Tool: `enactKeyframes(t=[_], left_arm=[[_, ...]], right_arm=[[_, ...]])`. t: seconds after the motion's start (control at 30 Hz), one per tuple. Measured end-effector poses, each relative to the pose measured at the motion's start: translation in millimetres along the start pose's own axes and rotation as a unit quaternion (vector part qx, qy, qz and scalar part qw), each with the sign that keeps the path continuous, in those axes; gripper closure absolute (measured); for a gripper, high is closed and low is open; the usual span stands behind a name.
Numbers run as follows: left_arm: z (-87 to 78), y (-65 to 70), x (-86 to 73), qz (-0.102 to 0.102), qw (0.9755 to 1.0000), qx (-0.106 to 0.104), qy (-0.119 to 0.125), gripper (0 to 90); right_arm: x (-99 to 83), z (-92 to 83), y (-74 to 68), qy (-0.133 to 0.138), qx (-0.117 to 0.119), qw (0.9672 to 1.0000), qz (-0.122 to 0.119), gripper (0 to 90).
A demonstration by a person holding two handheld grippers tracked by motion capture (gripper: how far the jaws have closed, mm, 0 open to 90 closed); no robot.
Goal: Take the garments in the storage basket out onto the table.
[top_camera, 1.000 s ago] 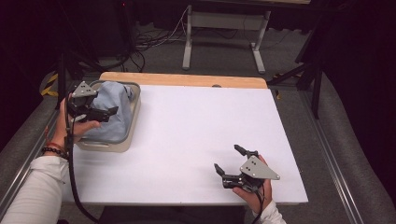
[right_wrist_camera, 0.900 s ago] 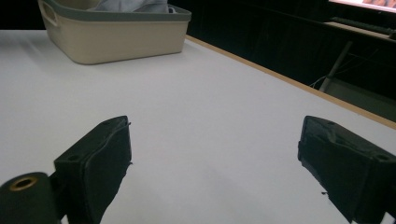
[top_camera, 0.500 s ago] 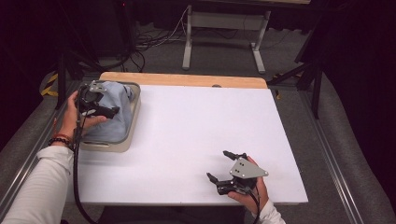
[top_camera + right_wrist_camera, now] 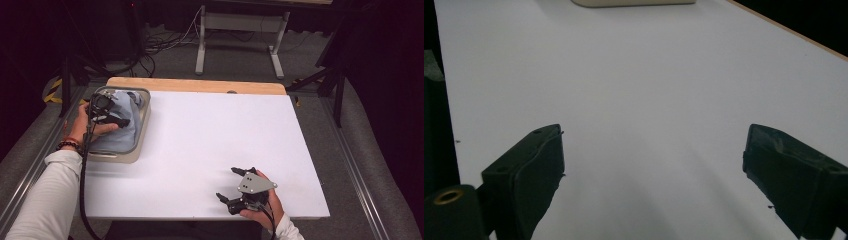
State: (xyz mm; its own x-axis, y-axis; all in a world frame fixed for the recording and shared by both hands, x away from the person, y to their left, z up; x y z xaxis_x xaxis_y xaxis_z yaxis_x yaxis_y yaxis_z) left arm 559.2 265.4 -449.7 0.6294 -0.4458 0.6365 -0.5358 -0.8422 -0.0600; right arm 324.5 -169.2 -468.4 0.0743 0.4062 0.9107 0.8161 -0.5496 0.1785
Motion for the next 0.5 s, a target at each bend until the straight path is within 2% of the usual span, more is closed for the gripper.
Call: enactKeyframes(t=[0.07, 0.17, 0.3, 0.37, 0.5], left_arm=[[2.4, 0.0, -0.1, 0.002, 1.0, 0.004, -0.004, 9.0], [8.3, 1.3, -1.4, 0.006, 0.9998, 0.001, -0.021, 22.5], [7.6, 1.0, -1.0, 0.015, 0.9997, 0.001, -0.022, 41.0], [6.5, 0.9, -0.6, 0.02, 0.9996, 0.002, -0.022, 46.6], [4.3, 1.1, 0.4, 0.033, 0.9991, 0.018, -0.022, 60.2]], right_arm=[[-0.5, 0.5, -0.4, -0.003, 0.003, 1.0, -0.001, 10.4], [-1.3, 1.2, -1.1, -0.006, 0.008, 0.9999, -0.002, 10.4], [-2.3, 1.5, -1.1, -0.011, 0.009, 0.9999, 0.001, 10.4], [-2.4, 1.5, -1.1, -0.013, 0.009, 0.9999, 0.001, 10.4], [-2.4, 2.2, -1.7, -0.013, 0.012, 0.9998, 0.002, 10.4]])
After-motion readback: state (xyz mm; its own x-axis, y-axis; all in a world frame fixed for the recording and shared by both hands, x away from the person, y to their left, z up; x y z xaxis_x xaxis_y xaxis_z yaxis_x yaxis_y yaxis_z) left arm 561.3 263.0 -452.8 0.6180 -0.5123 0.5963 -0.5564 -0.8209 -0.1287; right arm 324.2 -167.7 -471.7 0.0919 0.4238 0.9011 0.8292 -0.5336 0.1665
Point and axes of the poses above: each handheld gripper's, and its own axes: z roughly forward along the jaws, x roughly out of its top, y roughly to its right, the point moved 4 cm from there along z, roughly forward along the jaws, and after that the axes turned 7 degrees about y, right-handed, at the moved point
